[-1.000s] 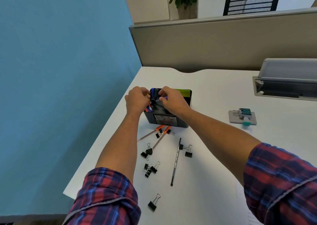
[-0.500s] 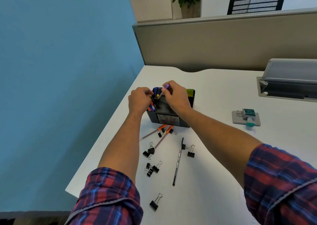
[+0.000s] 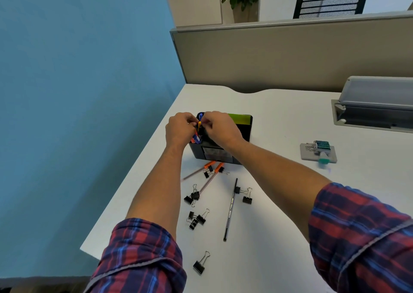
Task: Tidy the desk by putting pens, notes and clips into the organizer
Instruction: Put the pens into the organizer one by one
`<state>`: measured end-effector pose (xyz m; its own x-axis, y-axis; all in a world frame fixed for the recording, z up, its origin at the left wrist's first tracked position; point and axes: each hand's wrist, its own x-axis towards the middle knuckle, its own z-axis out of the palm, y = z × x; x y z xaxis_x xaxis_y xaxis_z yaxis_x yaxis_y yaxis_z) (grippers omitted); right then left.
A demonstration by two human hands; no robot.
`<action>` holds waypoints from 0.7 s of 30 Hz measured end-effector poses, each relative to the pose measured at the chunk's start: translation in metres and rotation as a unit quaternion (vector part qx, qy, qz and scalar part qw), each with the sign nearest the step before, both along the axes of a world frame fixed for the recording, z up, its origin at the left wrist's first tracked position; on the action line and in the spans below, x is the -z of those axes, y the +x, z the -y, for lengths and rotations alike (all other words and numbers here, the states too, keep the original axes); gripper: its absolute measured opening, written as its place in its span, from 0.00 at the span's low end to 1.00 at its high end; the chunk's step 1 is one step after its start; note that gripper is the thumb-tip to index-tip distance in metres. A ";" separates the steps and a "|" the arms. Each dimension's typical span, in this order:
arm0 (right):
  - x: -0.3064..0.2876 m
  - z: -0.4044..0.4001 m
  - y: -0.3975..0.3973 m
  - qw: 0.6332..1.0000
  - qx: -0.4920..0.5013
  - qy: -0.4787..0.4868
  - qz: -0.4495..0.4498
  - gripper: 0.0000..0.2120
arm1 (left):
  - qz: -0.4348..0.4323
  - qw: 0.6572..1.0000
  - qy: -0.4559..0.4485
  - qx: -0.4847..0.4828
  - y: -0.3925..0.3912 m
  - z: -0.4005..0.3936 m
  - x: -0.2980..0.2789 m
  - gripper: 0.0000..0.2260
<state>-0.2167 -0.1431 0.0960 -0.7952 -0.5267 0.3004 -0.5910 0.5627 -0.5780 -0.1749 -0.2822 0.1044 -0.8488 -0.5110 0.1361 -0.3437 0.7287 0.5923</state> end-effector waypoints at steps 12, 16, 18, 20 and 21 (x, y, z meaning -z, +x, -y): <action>-0.005 0.013 -0.005 0.992 -0.074 0.099 0.041 0.20 | -0.017 1.000 -0.006 -0.010 -0.001 0.001 0.006 0.10; 0.001 0.007 -0.002 0.990 -0.043 0.126 0.042 0.26 | -0.038 0.999 -0.009 -0.026 -0.004 -0.003 0.008 0.09; 0.005 0.003 0.000 0.988 -0.051 0.137 0.057 0.29 | -0.035 0.999 -0.018 -0.036 -0.005 -0.007 0.007 0.09; 0.007 -0.001 0.002 0.986 -0.062 0.138 0.064 0.31 | -0.037 0.998 -0.030 -0.049 -0.004 -0.011 0.006 0.10; 0.007 -0.004 0.004 0.987 -0.066 0.134 0.060 0.30 | -0.038 0.997 -0.034 -0.051 -0.004 -0.013 0.006 0.10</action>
<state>-0.2126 -0.1388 0.0887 -0.7357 -0.6759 0.0436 -0.6054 0.6274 -0.4897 -0.1787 -0.2697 0.0985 -0.7792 -0.5811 0.2351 -0.3734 0.7315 0.5705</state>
